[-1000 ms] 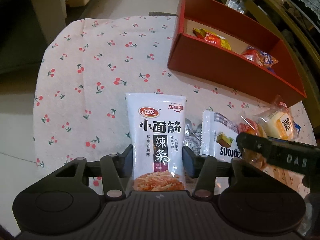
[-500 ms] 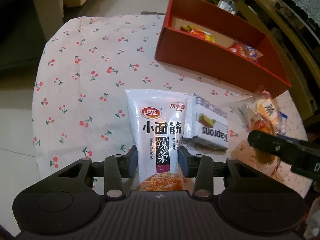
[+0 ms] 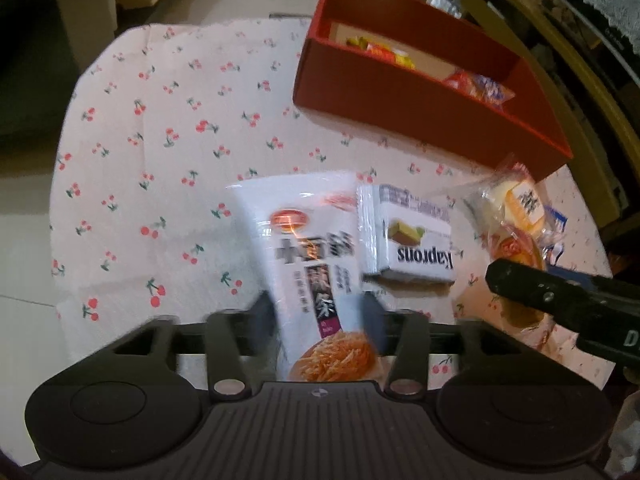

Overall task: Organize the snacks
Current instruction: 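Carry the spicy-strip packet and pastry packet over the red box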

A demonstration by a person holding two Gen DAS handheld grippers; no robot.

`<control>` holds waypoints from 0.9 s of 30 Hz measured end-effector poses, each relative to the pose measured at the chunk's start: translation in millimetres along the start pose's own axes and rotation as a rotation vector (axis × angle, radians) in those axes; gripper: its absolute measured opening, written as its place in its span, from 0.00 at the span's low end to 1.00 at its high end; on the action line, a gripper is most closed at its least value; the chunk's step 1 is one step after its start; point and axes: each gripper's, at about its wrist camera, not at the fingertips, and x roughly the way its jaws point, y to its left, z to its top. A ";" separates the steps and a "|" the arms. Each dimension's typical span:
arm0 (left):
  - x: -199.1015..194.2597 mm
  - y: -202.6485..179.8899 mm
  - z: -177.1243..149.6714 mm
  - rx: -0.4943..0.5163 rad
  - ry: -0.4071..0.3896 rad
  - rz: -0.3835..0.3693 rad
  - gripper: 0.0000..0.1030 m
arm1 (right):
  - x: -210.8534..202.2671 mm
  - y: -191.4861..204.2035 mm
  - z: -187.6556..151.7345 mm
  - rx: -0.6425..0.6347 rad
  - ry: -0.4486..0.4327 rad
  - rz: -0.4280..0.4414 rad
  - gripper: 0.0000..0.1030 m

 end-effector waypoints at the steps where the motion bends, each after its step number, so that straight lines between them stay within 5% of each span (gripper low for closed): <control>1: 4.1 -1.3 -1.1 0.001 0.006 0.013 0.79 | 0.8 0.3 0.1 -0.002 0.004 0.002 0.69; 4: 7.9 -10.2 -4.8 0.049 -0.007 0.052 0.79 | 1.3 -0.6 0.0 -0.004 0.007 0.005 0.69; 7: 5.3 -13.5 -9.1 0.075 -0.022 0.084 0.56 | -0.2 -3.2 0.5 -0.002 0.005 0.006 0.69; 13: -5.7 -6.0 -16.7 0.009 -0.028 0.054 0.44 | -14.2 -1.8 4.6 -0.007 -0.036 0.022 0.69; 27: -56.8 -33.8 2.1 0.051 -0.129 -0.081 0.42 | -51.4 -7.7 4.5 0.029 -0.155 0.011 0.68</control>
